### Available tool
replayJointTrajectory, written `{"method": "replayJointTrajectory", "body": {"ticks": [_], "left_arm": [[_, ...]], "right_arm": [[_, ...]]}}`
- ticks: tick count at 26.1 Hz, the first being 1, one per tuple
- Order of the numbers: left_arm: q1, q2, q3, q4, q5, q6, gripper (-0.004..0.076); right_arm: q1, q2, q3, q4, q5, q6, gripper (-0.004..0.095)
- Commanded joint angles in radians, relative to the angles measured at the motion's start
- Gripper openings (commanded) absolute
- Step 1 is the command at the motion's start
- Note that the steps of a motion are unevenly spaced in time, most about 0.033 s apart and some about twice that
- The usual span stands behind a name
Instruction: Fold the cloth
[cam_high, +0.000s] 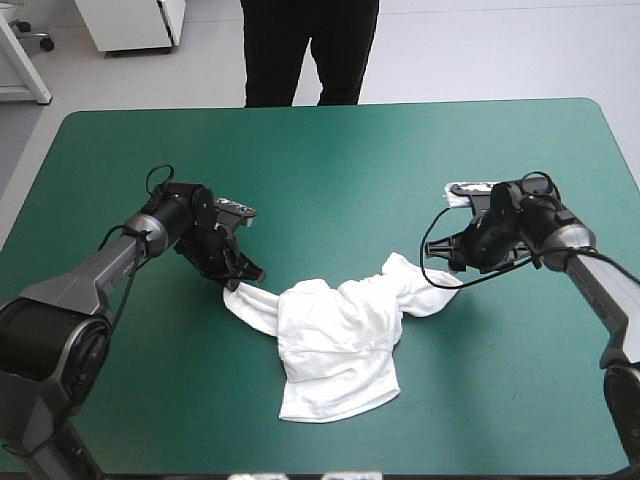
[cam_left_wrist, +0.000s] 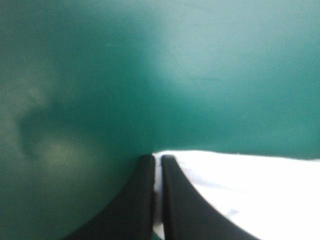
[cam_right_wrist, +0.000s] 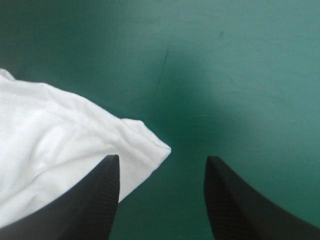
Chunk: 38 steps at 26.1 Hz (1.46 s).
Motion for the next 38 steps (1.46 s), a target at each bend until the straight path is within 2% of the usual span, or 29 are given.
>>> {"method": "replayJointTrajectory", "body": {"ticks": [1, 6, 10, 17, 22, 27, 33, 38], "left_arm": [[-0.021, 0.014, 0.008, -0.082, -0.034, -0.012, -0.0009], [-0.021, 0.014, 0.008, -0.084, -0.034, 0.0, -0.0009], [-0.021, 0.014, 0.008, -0.084, -0.037, 0.0, -0.0009], [-0.021, 0.014, 0.008, -0.084, -0.037, 0.0, -0.0009], [-0.021, 0.014, 0.008, -0.084, -0.037, 0.0, -0.0009], [-0.009, -0.007, -0.005, -0.077, -0.019, -0.008, -0.0009], [0.002, -0.139, -0.081, -0.037, 0.009, -0.008, -0.0009], [0.002, -0.256, -0.192, -0.028, 0.014, -0.008, -0.0009]], "right_arm": [[0.001, -0.015, 0.006, 0.0, -0.084, -0.001, 0.0492], [0.003, 0.095, 0.01, 0.018, -0.098, -0.005, 0.0491], [0.03, 0.158, 0.01, 0.113, -0.077, -0.057, 0.0466], [0.124, 0.177, 0.01, 0.119, -0.056, -0.024, -0.0022], [0.122, 0.168, 0.007, 0.103, -0.042, -0.021, -0.0017], [0.122, 0.122, -0.035, -0.009, 0.006, 0.005, -0.0017], [0.122, 0.0, -0.148, -0.172, 0.089, 0.005, -0.0017], [0.119, -0.11, -0.3, -0.239, 0.139, 0.005, -0.0017]]}}
